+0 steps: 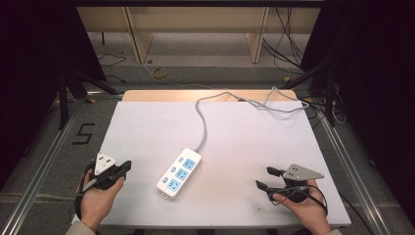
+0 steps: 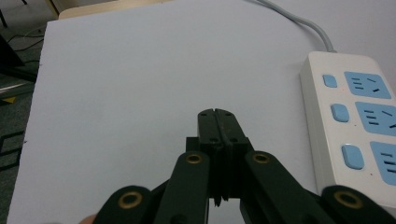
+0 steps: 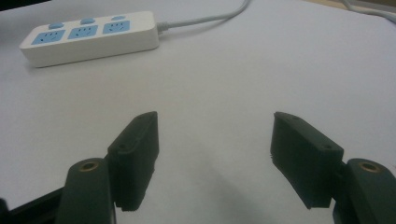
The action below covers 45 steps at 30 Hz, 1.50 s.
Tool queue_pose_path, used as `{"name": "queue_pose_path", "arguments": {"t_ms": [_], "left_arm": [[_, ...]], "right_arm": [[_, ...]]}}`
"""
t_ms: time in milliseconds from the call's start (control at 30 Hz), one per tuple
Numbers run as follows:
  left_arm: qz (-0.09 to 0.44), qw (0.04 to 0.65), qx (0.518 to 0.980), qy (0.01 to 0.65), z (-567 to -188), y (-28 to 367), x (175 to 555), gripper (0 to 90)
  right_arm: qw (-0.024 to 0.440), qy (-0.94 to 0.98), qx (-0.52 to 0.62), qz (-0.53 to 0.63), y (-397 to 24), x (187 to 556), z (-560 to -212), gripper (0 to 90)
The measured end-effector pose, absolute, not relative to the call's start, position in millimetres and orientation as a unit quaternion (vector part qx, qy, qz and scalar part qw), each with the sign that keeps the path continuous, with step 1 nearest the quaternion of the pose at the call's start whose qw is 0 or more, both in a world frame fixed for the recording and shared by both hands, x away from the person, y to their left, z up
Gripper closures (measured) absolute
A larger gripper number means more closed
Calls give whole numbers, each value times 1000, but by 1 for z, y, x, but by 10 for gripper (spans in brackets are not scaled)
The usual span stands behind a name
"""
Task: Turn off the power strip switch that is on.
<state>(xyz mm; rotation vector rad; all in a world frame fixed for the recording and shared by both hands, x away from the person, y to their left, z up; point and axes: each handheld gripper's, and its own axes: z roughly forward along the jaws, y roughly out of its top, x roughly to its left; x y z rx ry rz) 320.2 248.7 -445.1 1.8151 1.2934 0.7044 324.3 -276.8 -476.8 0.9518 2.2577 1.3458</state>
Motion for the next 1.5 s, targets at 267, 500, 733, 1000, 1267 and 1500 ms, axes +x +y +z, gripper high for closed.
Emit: {"name": "queue_pose_path", "arguments": {"t_ms": [267, 500, 733, 1000, 1267, 1500], "left_arm": [[273, 392, 718, 506, -443, 243, 322, 897], [272, 393, 720, 503, -442, 241, 323, 896], [272, 391, 723, 501, -441, 238, 325, 896], [269, 390, 724, 501, -440, 234, 327, 897], [266, 388, 727, 500, -439, 230, 329, 897], [264, 386, 729, 499, -438, 228, 332, 897]], "right_arm": [[171, 794, 335, 476, -277, 324, -477, 334], [171, 792, 336, 480, -276, 325, -478, 337], [173, 792, 334, 481, -275, 324, -478, 338], [171, 795, 330, 479, -275, 324, -478, 338], [171, 797, 330, 476, -275, 324, -478, 342], [172, 797, 329, 476, -274, 324, -478, 342]]}}
